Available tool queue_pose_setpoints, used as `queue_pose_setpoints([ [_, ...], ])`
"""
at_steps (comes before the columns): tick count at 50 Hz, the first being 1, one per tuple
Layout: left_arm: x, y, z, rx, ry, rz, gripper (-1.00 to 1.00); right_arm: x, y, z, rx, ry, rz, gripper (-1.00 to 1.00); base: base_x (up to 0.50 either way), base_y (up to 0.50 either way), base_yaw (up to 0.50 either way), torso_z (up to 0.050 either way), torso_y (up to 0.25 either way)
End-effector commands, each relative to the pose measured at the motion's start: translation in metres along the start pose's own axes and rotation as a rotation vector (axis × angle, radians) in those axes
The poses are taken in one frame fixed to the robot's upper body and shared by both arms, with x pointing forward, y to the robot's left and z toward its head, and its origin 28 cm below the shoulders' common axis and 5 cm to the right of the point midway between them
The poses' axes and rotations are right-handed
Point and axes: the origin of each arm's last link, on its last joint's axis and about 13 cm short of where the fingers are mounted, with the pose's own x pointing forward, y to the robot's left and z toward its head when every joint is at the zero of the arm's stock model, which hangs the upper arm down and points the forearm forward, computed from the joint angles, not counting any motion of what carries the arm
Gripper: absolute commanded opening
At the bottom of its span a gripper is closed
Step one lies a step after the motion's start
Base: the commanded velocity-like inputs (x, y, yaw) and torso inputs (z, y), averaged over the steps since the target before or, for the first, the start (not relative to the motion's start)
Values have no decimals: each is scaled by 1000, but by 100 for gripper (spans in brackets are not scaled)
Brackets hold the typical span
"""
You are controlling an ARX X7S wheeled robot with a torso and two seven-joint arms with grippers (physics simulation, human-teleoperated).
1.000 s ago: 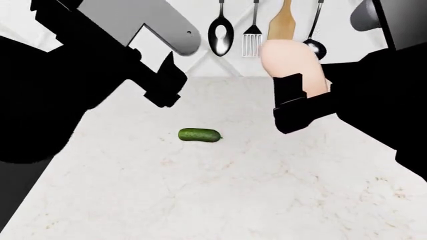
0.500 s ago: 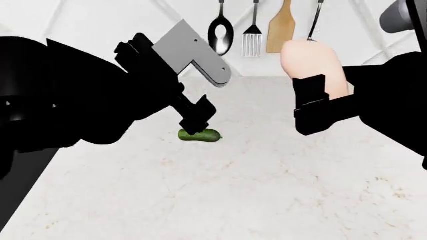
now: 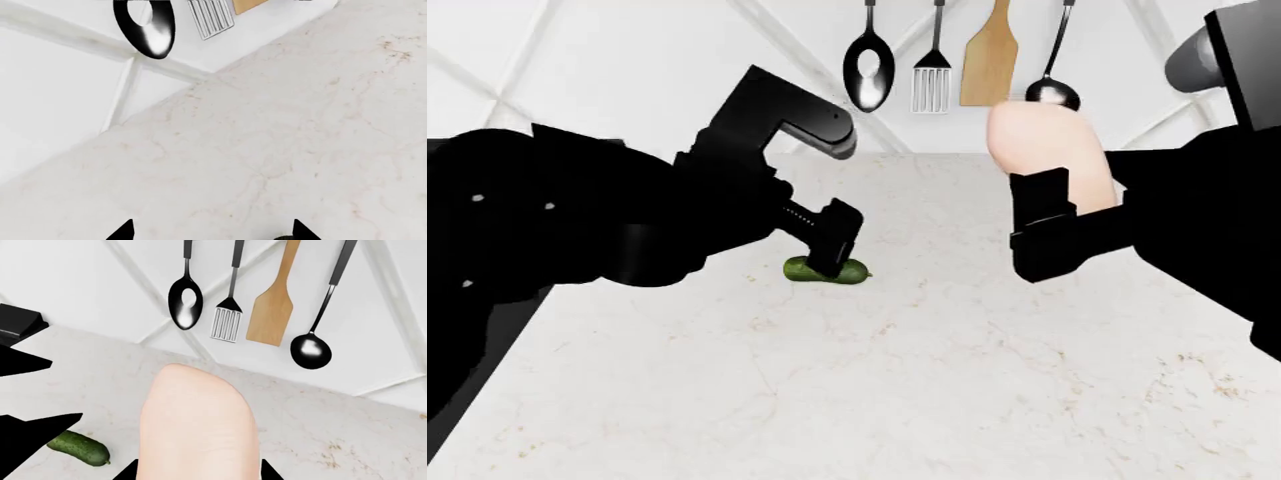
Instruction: Place both pans onto different burners. Then place the pickle and the chicken breast on different pans.
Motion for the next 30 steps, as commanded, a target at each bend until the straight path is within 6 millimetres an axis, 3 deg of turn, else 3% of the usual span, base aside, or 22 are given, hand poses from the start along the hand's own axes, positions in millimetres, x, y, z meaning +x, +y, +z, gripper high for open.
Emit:
queue_pose_setpoints([
  [1, 11, 4, -13, -64, 33, -5, 100, 4, -1, -3, -6, 0, -3, -100, 0, 0, 0, 0, 0],
  [18, 19, 6, -24, 4, 119, 44, 100, 10, -1, -11, 4, 13, 6, -100, 0, 0, 0, 0, 0],
  [30, 17, -2, -30, 45, 132, -54, 100, 12, 0, -12, 4, 16, 8, -100, 0, 0, 0, 0, 1],
])
